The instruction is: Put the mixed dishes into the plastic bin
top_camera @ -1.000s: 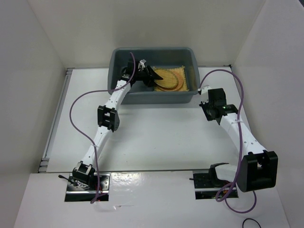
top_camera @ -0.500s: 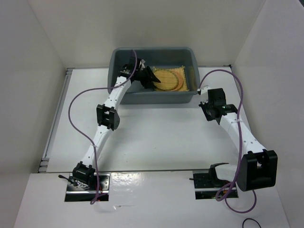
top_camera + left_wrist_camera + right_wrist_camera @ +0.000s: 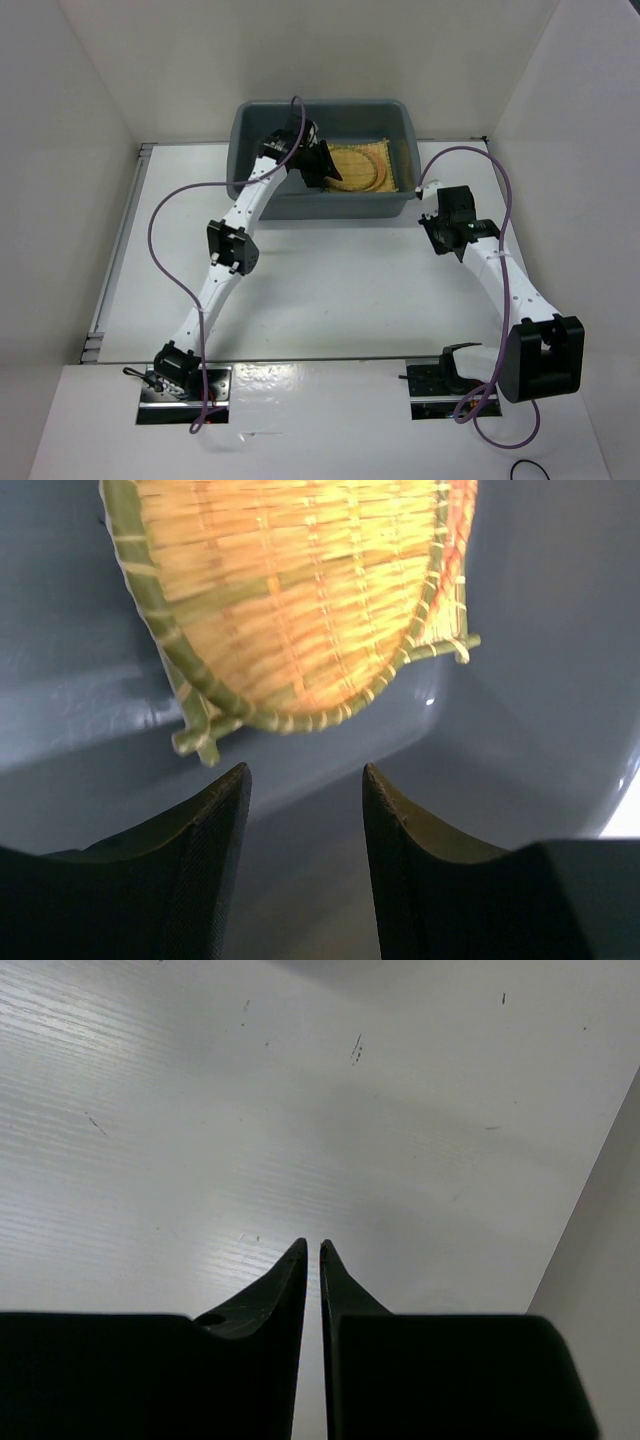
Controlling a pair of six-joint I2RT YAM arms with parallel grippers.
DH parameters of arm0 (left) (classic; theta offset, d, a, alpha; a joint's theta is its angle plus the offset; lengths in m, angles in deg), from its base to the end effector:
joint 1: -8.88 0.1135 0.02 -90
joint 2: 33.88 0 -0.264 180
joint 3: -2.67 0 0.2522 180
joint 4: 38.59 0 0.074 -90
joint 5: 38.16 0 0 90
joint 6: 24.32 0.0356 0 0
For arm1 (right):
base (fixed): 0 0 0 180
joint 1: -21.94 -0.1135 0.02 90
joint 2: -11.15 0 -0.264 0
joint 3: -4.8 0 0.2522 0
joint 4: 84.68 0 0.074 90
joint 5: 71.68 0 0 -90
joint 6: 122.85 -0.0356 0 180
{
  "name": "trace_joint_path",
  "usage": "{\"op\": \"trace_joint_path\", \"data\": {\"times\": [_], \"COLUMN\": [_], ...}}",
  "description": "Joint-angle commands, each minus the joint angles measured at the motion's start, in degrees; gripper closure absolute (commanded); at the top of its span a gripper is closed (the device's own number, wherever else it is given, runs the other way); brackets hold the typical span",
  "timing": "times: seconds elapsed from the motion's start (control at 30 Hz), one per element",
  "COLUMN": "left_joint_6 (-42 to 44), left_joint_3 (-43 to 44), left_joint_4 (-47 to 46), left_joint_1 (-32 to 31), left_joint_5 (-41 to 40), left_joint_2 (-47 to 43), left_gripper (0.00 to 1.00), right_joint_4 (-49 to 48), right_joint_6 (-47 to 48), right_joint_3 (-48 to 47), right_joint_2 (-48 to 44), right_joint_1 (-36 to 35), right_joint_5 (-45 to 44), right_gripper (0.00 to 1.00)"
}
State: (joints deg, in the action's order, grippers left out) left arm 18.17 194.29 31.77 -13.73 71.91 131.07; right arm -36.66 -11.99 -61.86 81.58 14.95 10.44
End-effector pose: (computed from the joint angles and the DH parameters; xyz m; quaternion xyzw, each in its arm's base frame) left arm 0.5289 -0.2335 0.2210 -0.1283 0.8989 -0.3536 0.2249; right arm 0.2495 0.0257 0.2598 -0.2050 0.9204 -0.1039 0.3163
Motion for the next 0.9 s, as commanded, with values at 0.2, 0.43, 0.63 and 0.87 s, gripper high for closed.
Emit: {"op": "trace_joint_path", "data": {"times": [0.2, 0.43, 0.63, 0.87], "left_joint_6": [5.1, 4.5, 6.0, 7.1], "left_joint_3": [1.4, 1.4, 1.4, 1.4], "left_joint_4": [6.4, 8.4, 6.5, 3.4], "left_joint_1": [-0.4, 0.8, 2.0, 2.7], "left_joint_5": [-13.8, -29.6, -34.7, -31.2], "left_joint_2": [-6.6, -9.4, -8.9, -5.3], "left_gripper": [0.49, 1.00, 1.00, 1.00], "right_joint_4": [-1.5, -1.5, -1.5, -1.5], "right_joint_6": [0.2, 0.2, 0.8, 0.8], "right_joint_3": [0.0, 0.0, 0.0, 0.0], "right_joint_2": [0.6, 0.6, 0.6, 0.6], "right_joint_1": [0.0, 0.0, 0.0, 0.0], "right_joint_5": [0.8, 0.8, 1.4, 1.4], "right_gripper": [0.86, 0.86, 0.86, 0.86]}}
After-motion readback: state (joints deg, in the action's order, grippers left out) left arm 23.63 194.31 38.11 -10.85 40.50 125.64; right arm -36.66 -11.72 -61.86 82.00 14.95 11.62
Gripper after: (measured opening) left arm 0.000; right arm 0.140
